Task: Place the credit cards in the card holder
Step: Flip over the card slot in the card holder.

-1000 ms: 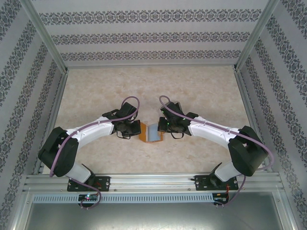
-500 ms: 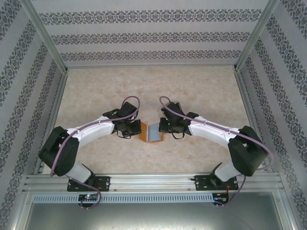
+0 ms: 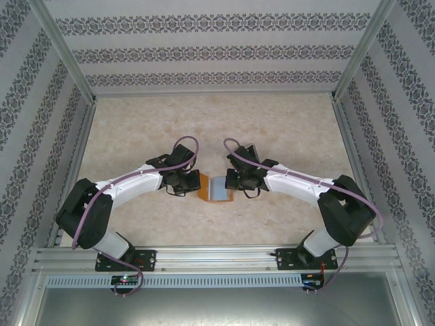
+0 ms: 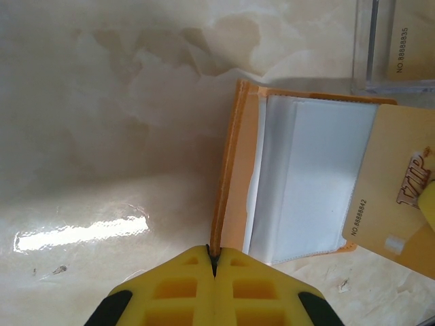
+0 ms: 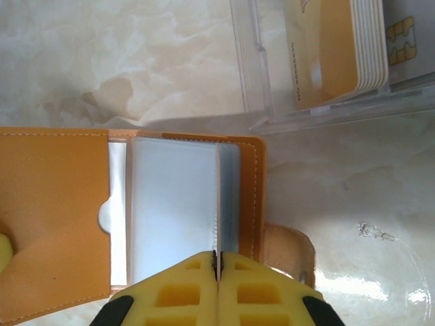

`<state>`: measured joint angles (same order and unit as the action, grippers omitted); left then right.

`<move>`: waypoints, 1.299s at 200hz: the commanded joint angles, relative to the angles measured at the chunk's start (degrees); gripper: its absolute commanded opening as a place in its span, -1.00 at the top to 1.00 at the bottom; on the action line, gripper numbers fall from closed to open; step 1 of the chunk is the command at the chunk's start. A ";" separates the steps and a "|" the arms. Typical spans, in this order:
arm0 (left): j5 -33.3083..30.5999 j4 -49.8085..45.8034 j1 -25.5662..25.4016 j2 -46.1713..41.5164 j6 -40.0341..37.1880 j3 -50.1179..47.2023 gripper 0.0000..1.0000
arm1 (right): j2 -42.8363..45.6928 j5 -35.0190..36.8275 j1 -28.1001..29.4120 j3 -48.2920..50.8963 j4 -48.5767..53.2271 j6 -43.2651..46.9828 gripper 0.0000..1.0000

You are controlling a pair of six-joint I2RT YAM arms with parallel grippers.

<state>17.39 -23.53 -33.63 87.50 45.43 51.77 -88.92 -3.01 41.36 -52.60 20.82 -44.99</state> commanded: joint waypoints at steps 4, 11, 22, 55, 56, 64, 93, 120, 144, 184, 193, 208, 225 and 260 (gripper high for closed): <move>0.35 -0.94 0.40 0.87 -0.89 1.06 1.00 | -2.46 0.60 -0.22 -0.14 -0.12 -0.33 1.00; 0.32 -0.95 0.40 1.05 -1.04 1.08 1.00 | -2.87 0.17 -0.10 -0.07 -0.62 -0.61 1.00; 0.42 -0.95 0.38 1.21 -1.09 1.08 1.00 | -3.24 -0.41 0.10 -0.09 -1.34 -1.03 1.00; 0.12 0.09 0.40 1.86 -1.07 -0.08 1.00 | -3.18 -0.85 0.90 -1.28 -1.58 -1.16 1.00; 0.15 0.16 0.40 1.91 -1.06 -0.08 1.00 | -3.18 -0.86 0.91 -1.33 -1.58 -1.16 1.00; 0.19 0.30 0.40 2.37 -0.97 -0.29 1.00 | -3.34 -0.82 1.08 -1.65 -1.49 -1.06 1.00; 1.11 2.08 0.40 3.54 -0.37 -1.28 1.00 | -5.50 -1.80 1.40 -2.46 -1.73 -1.56 1.00; 1.00 2.26 0.40 3.94 -0.38 -1.56 1.00 | -6.36 -2.75 1.97 -2.59 -3.29 -2.45 1.00; 0.86 2.50 0.40 4.39 -0.40 -1.93 1.00 | -6.61 -3.43 2.26 -3.12 -3.97 -3.01 1.00; 1.19 4.73 0.40 4.69 0.47 -3.23 1.00 | -5.57 -5.36 2.23 -2.78 -7.36 -4.40 1.00; 1.19 5.29 0.40 4.79 0.61 -3.51 1.00 | -5.65 -6.25 2.25 -2.59 -8.75 -5.13 1.00; 1.10 5.50 0.40 5.04 0.63 -3.51 1.00 | -5.48 -6.94 2.49 -2.42 -10.20 -6.18 1.00; 1.47 5.77 0.40 5.26 0.81 -3.64 1.00 | -5.42 -6.36 2.71 -2.55 -10.34 -6.36 1.00; 1.76 6.74 0.36 5.11 1.26 -3.98 1.00 | -6.98 -7.07 2.76 -2.86 -10.58 -6.51 1.00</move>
<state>18.81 -18.22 -33.26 92.05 45.54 48.86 -94.43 -9.19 43.77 -54.81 11.22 -50.41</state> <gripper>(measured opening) 0.049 0.048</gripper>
